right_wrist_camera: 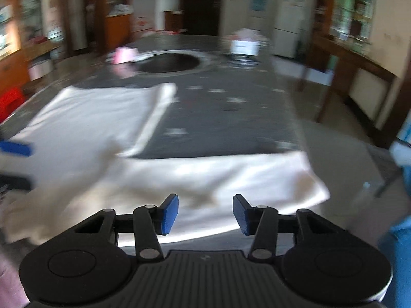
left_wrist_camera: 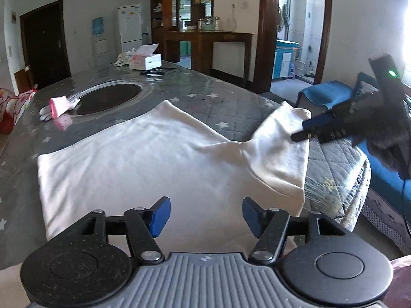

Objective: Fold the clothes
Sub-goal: 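Grasp the sleeve with the right gripper and lift it up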

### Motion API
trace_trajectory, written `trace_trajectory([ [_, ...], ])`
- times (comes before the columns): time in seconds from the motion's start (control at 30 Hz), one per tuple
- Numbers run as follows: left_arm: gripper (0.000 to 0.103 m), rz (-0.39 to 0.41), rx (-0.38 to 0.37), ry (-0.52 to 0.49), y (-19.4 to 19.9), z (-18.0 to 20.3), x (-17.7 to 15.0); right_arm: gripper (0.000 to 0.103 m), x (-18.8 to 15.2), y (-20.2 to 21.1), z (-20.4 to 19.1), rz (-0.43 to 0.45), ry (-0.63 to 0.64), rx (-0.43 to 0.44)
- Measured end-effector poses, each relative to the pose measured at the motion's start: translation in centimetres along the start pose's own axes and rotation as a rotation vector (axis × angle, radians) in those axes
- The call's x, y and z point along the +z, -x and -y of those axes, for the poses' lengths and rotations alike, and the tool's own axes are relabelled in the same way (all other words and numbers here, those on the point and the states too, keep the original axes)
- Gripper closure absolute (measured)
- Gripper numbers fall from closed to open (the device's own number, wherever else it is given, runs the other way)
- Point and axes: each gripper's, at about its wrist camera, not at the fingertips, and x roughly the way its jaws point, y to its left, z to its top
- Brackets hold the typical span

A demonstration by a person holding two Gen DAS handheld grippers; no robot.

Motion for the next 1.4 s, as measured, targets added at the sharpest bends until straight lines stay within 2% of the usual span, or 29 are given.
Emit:
trace_trajectory([
  [0.2,0.033,-0.011,-0.011,-0.019,-0.5,1.0,0.1,0.060,-0.2,-1.4,4.8,0.014,-0.122,-0.154],
  [0.4,0.033,-0.022,-0.021,-0.048,-1.1,1.7,0.3,0.061,-0.3,-2.8,7.8,0.014,-0.211,-0.173],
  [0.63,0.030,-0.025,-0.018,-0.062,-1.5,2.4,0.5,0.091,-0.4,-2.8,8.3,0.030,-0.227,-0.145],
  [0.8,0.030,-0.033,-0.018,-0.071,-2.2,2.8,0.8,0.096,-0.5,-1.4,8.3,0.072,-0.248,-0.142],
  [1.1,0.030,-0.043,-0.016,-0.073,-3.9,3.5,1.1,0.097,2.0,3.7,6.2,0.178,-0.202,-0.013],
  [1.4,0.028,-0.036,-0.020,-0.084,-4.2,3.8,0.8,0.098,7.4,8.2,1.4,0.258,-0.083,0.173],
])
